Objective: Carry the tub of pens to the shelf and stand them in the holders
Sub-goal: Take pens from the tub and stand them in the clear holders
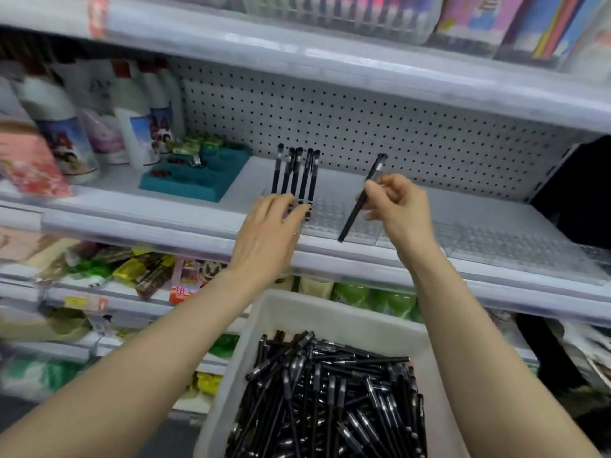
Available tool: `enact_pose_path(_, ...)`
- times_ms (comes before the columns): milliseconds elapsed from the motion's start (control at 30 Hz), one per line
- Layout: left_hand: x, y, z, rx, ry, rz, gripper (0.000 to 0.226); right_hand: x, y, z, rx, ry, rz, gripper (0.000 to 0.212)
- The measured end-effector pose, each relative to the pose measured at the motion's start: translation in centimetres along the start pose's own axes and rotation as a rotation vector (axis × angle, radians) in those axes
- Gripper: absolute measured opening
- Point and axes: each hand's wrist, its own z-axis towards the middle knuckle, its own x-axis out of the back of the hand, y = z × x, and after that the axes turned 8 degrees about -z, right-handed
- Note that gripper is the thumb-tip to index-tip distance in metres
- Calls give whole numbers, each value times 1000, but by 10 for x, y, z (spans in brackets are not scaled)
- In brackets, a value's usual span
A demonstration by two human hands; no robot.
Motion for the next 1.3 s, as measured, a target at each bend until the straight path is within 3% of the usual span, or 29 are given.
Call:
enact_pose_path(233, -18, -20, 11, -13, -20, 6, 51, -37, -11, 48, 72, 199, -85, 9)
enact_pose_path(433, -23, -24, 11, -33, 16, -5, 49, -63, 1, 51, 147, 138, -206, 6)
enact_pose_path(767, -27, -27, 9, -45, 49, -37, 45, -77, 25, 46, 107, 62, -441, 15)
enact_pose_path(967, -19, -28, 11, -42, -33, -81, 51, -57, 22, 28, 137, 70, -486, 33)
enact_pose_path(1133, -13, -13, -15, 4, -26, -168, 51, -32, 40, -35, 158, 82, -406, 22)
enact_pose_path(1300, -21, 19, -73, 44, -35, -312, 40, -18, 92, -100, 77, -75, -489, 8)
